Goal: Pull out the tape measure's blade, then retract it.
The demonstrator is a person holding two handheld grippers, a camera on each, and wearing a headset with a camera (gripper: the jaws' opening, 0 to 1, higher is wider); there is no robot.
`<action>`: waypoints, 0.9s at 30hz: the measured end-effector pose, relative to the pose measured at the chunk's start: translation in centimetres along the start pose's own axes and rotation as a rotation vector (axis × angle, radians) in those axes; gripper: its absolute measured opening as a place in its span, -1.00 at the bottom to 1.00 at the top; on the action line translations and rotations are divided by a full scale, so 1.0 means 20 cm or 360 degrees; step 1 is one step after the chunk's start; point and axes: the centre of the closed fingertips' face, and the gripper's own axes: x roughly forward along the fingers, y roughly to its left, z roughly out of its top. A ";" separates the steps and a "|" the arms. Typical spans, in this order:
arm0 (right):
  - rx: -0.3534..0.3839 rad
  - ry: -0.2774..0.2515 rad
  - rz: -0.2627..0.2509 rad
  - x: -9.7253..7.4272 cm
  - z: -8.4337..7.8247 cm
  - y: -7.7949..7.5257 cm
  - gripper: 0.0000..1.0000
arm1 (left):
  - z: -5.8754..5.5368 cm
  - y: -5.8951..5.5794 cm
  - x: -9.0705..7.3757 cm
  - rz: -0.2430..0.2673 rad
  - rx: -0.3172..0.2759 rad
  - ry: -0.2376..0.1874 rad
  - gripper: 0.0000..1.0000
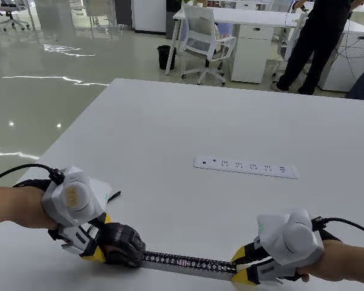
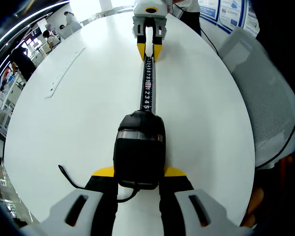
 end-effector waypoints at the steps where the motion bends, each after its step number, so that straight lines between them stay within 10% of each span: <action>1: 0.0003 0.0000 0.0000 0.00 0.00 0.00 -0.74 | 0.00 0.00 0.00 -0.0001 0.0001 0.0000 -0.46; 27: 0.0006 0.0025 -0.0005 -0.03 -0.04 -0.01 -0.74 | 0.00 0.00 -0.01 -0.0001 -0.0004 -0.0002 -0.46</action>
